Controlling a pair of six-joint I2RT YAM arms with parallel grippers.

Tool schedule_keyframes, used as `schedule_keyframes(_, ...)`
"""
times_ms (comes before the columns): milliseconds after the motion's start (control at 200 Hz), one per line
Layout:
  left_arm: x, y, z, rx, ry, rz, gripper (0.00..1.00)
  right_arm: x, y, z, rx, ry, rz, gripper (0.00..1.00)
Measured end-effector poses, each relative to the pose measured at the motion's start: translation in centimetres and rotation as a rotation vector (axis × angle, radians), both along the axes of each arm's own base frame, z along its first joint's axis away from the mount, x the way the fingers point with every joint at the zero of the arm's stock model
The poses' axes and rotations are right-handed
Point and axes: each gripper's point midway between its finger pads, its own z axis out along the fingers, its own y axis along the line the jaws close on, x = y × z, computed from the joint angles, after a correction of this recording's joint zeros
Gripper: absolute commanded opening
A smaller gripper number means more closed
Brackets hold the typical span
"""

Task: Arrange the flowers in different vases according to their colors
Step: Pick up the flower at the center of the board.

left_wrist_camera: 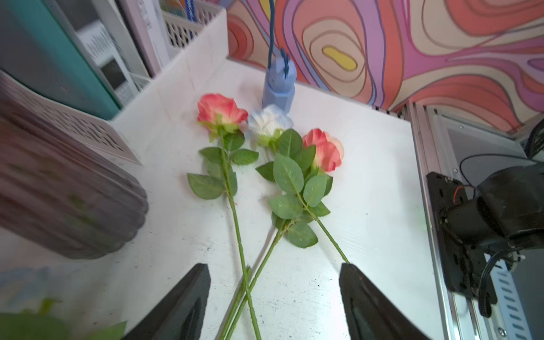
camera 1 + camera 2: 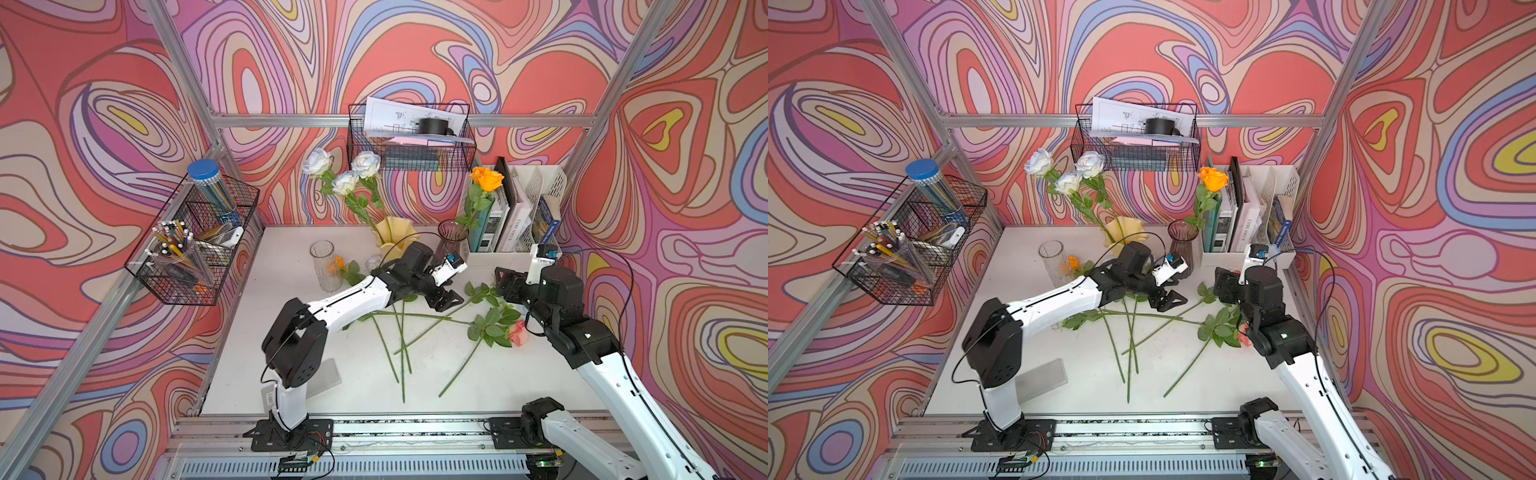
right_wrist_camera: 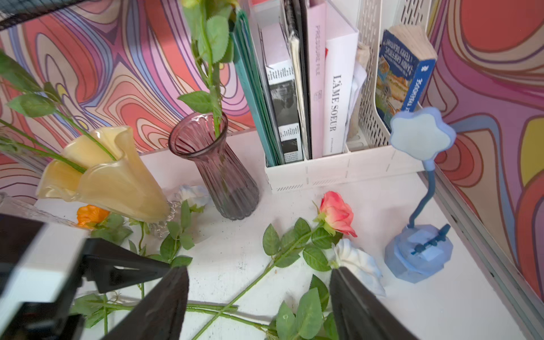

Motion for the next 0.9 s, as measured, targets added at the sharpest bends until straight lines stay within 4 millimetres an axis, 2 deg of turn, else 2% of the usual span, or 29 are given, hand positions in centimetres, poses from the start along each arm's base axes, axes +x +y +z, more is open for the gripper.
schedule_keyframes(120, 0.8, -1.4, -3.6, 0.054, 0.063, -0.029, 0.71, -0.1, -0.6, -1.7, 0.013, 0.057, -0.042, 0.77)
schedule_keyframes(366, 3.3, -3.8, -6.7, 0.086, 0.087, -0.032, 0.64, -0.4, -1.0, -4.3, 0.042, 0.112, -0.084, 0.76)
schedule_keyframes(556, 4.1, -4.1, -8.6, 0.138, 0.092, -0.022, 0.60, -0.9, -1.3, -7.5, 0.044, 0.174, -0.106, 0.76)
schedule_keyframes(771, 4.9, -4.1, -10.7, 0.202, 0.092, -0.007, 0.56, -0.9, -1.6, -8.8, 0.065, 0.183, -0.132, 0.75)
schedule_keyframes(901, 4.8, -3.8, -12.1, 0.247, 0.103, -0.003, 0.53, -1.0, -1.4, -10.3, 0.082, 0.210, -0.135, 0.73)
